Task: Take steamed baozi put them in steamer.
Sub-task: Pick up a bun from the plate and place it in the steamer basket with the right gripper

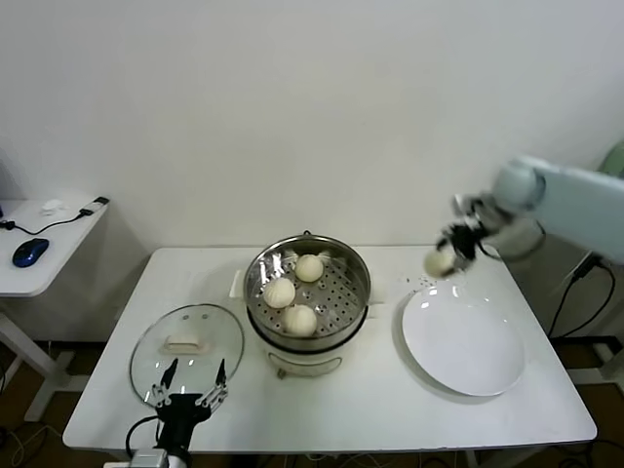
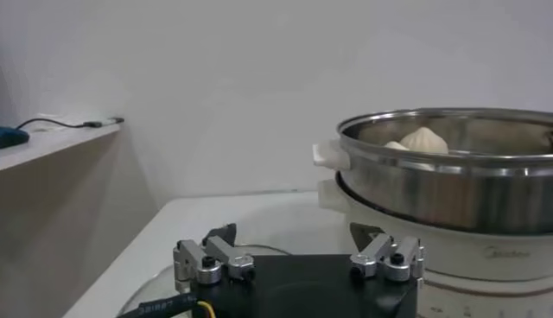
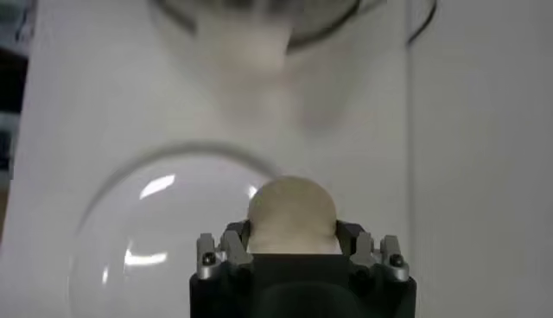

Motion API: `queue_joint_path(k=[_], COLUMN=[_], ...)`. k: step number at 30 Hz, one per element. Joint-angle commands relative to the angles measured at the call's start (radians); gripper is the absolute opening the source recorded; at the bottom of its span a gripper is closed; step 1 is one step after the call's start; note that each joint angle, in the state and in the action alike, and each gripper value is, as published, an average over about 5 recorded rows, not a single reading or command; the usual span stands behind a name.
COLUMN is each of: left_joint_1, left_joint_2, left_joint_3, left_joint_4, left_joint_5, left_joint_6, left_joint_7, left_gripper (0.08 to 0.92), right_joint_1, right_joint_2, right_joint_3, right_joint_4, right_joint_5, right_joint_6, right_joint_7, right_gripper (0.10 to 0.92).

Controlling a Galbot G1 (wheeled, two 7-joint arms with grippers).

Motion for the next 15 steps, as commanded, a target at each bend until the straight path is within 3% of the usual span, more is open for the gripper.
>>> queue_joint_path(k=[1,5,15], left_joint_1=[-0.004,-0.008,-0.023], left_joint_2=[0.012,0.017,0.015], left_joint_3=[-0.001,-0.003,-0.005], left_joint_4=[-0.002,-0.002,0.011], left_joint_5=[-0.009,-0.015,-0.026], left_joint_6=[0.001,0.0,0.001], left_joint_7=[0.0,0.0,0.001], left_gripper=[0.823,0.823,0.823], right_joint_1=[0.341,0.231,-0.071], right_joint_2=[0.254,0.338,0.368], right_joint_3=[-0.135,-0.108,-0.102], right_joint_4=[0.267,0.288,0.146], right_joint_5=[0.473,0.475,0.247], right_joint_6=[-0.178,-0.227,-0.279], right_joint_7=[0.129,0.205,0.285], right_gripper=[0.662,0.662,0.662])
